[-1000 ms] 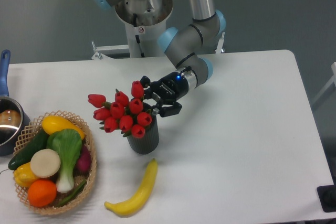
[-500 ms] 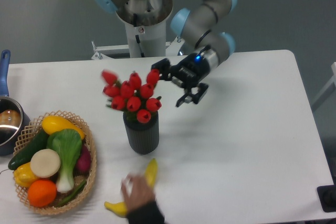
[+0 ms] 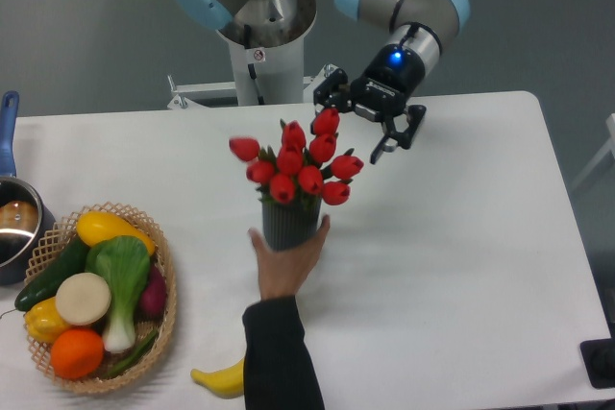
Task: Insert the flowers into the vase
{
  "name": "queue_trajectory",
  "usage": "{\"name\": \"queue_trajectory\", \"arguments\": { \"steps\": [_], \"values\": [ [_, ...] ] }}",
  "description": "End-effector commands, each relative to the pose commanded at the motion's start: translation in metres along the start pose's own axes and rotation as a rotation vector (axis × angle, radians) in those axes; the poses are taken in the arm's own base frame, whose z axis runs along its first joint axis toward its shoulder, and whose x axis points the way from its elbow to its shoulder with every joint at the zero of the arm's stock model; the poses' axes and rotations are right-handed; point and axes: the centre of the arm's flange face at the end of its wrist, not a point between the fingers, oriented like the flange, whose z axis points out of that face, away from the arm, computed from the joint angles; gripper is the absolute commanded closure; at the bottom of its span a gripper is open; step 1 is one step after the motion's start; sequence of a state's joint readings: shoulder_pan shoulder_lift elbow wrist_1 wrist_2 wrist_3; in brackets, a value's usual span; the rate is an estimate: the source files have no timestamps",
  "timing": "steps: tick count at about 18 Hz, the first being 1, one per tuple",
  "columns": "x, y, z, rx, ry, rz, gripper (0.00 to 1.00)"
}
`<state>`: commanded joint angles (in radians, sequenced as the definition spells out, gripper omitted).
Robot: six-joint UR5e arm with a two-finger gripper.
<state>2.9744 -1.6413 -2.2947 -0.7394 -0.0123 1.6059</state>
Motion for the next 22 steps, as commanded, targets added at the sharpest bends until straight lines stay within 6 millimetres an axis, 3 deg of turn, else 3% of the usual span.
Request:
{"name": "queue_trajectory", "arguments": {
  "steps": [6,10,13,17,22],
  "values": [
    [0.009,0.015,0.000,-0.064,0.004,0.005,0.00],
    [0.007,0.017,-0.008,-0.214,-0.004,0.029,0.00],
    [0.010,-0.008,-0.018,-0.366,-0.033,0.111,0.00],
    [-0.025,-0.061,-0.066,-0.700,-0.185,0.217,0.00],
    [-0.060,-0.086,-0.128,-0.921,-0.345,0.207,0.00]
  ]
}}
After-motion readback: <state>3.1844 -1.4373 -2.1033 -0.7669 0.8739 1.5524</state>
